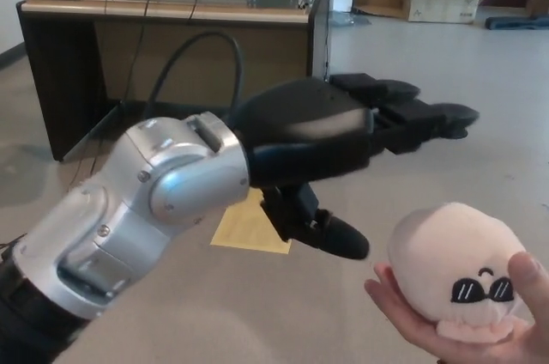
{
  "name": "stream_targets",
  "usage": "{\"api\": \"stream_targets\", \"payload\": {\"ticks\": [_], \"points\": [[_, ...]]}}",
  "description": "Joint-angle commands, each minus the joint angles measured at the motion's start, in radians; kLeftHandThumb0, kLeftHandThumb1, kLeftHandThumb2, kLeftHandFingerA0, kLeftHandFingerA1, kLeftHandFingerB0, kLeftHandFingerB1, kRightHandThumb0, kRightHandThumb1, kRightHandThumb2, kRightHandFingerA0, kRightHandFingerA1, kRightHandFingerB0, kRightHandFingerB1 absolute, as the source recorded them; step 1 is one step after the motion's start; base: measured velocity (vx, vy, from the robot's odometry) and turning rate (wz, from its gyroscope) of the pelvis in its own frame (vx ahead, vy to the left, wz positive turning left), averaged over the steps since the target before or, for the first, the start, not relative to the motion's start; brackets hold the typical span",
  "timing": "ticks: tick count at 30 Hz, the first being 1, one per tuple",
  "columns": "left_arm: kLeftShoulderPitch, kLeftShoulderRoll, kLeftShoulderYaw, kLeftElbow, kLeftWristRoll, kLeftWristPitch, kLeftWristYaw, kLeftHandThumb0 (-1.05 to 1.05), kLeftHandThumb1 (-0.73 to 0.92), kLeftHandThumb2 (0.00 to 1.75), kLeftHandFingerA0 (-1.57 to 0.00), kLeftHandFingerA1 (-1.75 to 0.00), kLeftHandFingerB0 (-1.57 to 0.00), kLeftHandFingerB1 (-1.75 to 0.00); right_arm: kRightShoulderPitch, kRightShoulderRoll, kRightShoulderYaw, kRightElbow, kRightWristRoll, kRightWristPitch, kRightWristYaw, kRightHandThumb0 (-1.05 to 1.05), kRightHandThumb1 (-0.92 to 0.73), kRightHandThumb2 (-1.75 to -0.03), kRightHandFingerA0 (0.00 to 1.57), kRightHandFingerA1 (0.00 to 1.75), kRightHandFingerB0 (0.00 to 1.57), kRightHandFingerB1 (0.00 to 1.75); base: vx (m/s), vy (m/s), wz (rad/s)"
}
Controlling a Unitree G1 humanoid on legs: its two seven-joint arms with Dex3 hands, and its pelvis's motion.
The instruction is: The robot extends its left hand to pick up an emotional support dumpling from the palm of a person and brings its hand down by its side. Then it extends its arm again to hand the dumpling back to the person.
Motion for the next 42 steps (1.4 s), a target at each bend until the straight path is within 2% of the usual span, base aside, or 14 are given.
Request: {"api": "stream_targets", "payload": {"ticks": [1, 2, 11, 12, 16, 17, 22, 23, 27, 32, 33, 34, 35, 42], "points": [[-0.043, 0.066, 0.158, -0.003, -0.100, 0.026, -0.093, -0.77, 0.40, 0.88, -0.01, -0.21, 0.00, -0.04, 0.000, -0.020, -0.001, -0.029, 0.000, -0.022, -0.001, -0.31, -0.66, -0.60, 0.85, 0.56, 0.72, 0.46, 0.00, 0.000, 0.00], [-0.050, 0.080, 0.199, -0.006, -0.125, 0.036, -0.104, -0.95, 0.40, 0.77, -0.05, -0.19, 0.00, -0.06, 0.003, -0.019, -0.004, -0.027, 0.004, -0.032, -0.002, -0.29, -0.65, -0.60, 0.86, 0.56, 0.74, 0.47, 0.00, 0.000, 0.00], [0.029, 0.210, 0.451, -0.017, -0.304, 0.041, -0.195, -0.82, 0.46, 0.86, 0.00, 0.00, 0.00, -0.01, 0.019, -0.008, -0.012, -0.018, 0.011, -0.036, -0.004, -0.31, -0.63, -0.60, 0.87, 0.56, 0.75, 0.46, 0.00, 0.000, 0.00], [0.096, 0.244, 0.506, -0.046, -0.334, 0.038, -0.209, -0.80, 0.49, 0.56, 0.00, -0.10, 0.00, -0.09, 0.027, -0.006, -0.013, -0.017, 0.012, -0.042, -0.005, -0.31, -0.63, -0.60, 0.86, 0.55, 0.74, 0.46, 0.00, 0.000, 0.00], [0.294, 0.261, 0.621, -0.121, -0.365, -0.006, -0.176, -0.70, 0.41, 0.57, 0.00, -0.13, 0.00, -0.15, 0.048, -0.002, -0.011, -0.023, 0.008, -0.040, -0.018, -0.32, -0.63, -0.60, 0.86, 0.54, 0.74, 0.46, 0.00, 0.000, 0.00], [0.417, 0.229, 0.676, -0.169, -0.396, 0.017, -0.159, -0.50, 0.32, 0.73, 0.00, -0.23, 0.00, -0.20, 0.058, -0.002, -0.011, -0.027, 0.007, -0.039, -0.020, -0.31, -0.63, -0.60, 0.85, 0.51, 0.74, 0.45, 0.00, 0.000, 0.00], [0.659, 0.144, 0.756, -0.182, -0.418, -0.068, -0.100, -0.40, 0.30, 0.64, -0.06, -0.34, -0.05, -0.23, 0.086, 0.003, -0.013, -0.033, 0.008, -0.058, -0.034, -0.28, -0.62, -0.59, 0.83, 0.50, 0.73, 0.46, 0.00, 0.000, 0.00], [0.803, 0.066, 0.785, -0.157, -0.395, -0.104, -0.033, -0.19, 0.28, 0.81, 0.00, -0.48, -0.01, -0.49, 0.101, 0.007, -0.018, -0.036, 0.013, -0.067, -0.044, -0.27, -0.62, -0.59, 0.81, 0.50, 0.72, 0.46, 0.00, 0.000, 0.00], [0.961, -0.025, 0.800, -0.008, -0.287, -0.234, 0.109, -0.08, 0.25, 0.79, -0.07, -0.50, -0.06, -0.49, 0.140, 0.013, -0.026, -0.048, 0.015, -0.069, -0.072, -0.25, -0.62, -0.58, 0.77, 0.48, 0.68, 0.44, 0.00, 0.000, 0.00], [1.032, -0.072, 0.805, 0.196, -0.205, -0.329, 0.243, -0.04, 0.27, 0.80, -0.09, -0.50, -0.06, -0.49, 0.157, 0.018, -0.030, -0.046, 0.016, -0.082, -0.084, -0.25, -0.62, -0.58, 0.76, 0.48, 0.67, 0.44, 0.00, 0.000, 0.00], [1.052, -0.088, 0.803, 0.318, -0.201, -0.370, 0.283, 0.00, 0.41, 0.54, -0.21, -0.35, -0.15, -0.28, 0.178, 0.020, -0.033, -0.050, 0.018, -0.096, -0.094, -0.23, -0.61, -0.58, 0.75, 0.48, 0.64, 0.43, 0.00, 0.000, 0.00], [1.076, -0.108, 0.800, 0.474, -0.195, -0.426, 0.334, 0.00, 0.41, 0.54, -0.21, -0.35, -0.15, -0.28, 0.204, 0.022, -0.038, -0.055, 0.019, -0.113, -0.107, -0.23, -0.61, -0.58, 0.75, 0.48, 0.64, 0.43, 0.00, 0.000, 0.00], [1.090, -0.111, 0.796, 0.514, -0.183, -0.443, 0.357, -0.02, 0.33, 0.83, -0.13, -0.51, -0.07, -0.49, 0.217, 0.024, -0.039, -0.057, 0.020, -0.119, -0.111, -0.23, -0.61, -0.58, 0.75, 0.48, 0.64, 0.42, 0.00, 0.000, 0.00], [1.132, -0.125, 0.781, 0.703, -0.179, -0.527, 0.427, -0.07, 0.33, 0.85, -0.18, -0.54, -0.11, -0.50, 0.296, 0.041, -0.049, -0.064, 0.027, -0.157, -0.139, -0.23, -0.61, -0.58, 0.77, 0.49, 0.62, 0.41, 0.00, 0.000, 0.00]]}}
